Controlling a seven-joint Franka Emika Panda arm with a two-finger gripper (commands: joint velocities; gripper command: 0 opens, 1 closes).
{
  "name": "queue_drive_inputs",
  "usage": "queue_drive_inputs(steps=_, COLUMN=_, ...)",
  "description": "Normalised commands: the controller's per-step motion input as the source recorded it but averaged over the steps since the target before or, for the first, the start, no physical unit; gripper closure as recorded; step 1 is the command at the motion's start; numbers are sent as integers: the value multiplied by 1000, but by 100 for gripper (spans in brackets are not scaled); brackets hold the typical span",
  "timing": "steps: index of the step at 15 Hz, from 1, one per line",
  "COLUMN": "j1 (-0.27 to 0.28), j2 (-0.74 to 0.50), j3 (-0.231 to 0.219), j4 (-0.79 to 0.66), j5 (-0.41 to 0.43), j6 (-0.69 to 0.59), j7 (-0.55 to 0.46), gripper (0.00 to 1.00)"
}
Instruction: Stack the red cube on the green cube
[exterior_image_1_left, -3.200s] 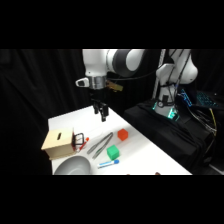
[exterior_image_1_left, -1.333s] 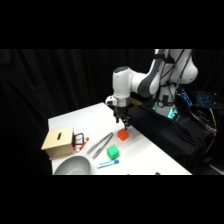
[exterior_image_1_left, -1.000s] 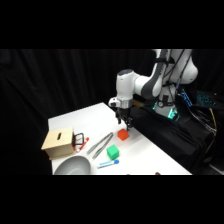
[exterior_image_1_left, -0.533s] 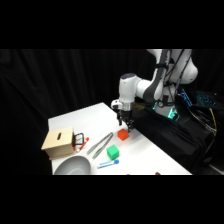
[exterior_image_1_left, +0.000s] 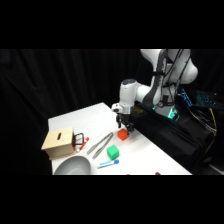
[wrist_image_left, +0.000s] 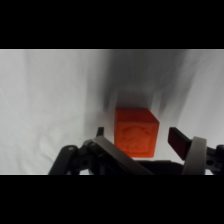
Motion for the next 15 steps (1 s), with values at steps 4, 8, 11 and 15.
queue_drive_inputs(steps=4, j1=-67, j2=144, j3=23, j4=58, j5=-50, j6=207, j7=-107, gripper=0)
queue_drive_inputs(steps=8, j1=-75, j2=121, j3=19, j4=81, j5=-53, j6=187, j7=-98, gripper=0)
queue_drive_inputs(steps=11, j1=-84, j2=118, j3=18, j4=102, j5=-48, j6=146, j7=-92, gripper=0)
queue_drive_inputs(steps=15, j1=-42, j2=62, j3=1, j4=69, j5=-57, j6=89, j7=-66, gripper=25)
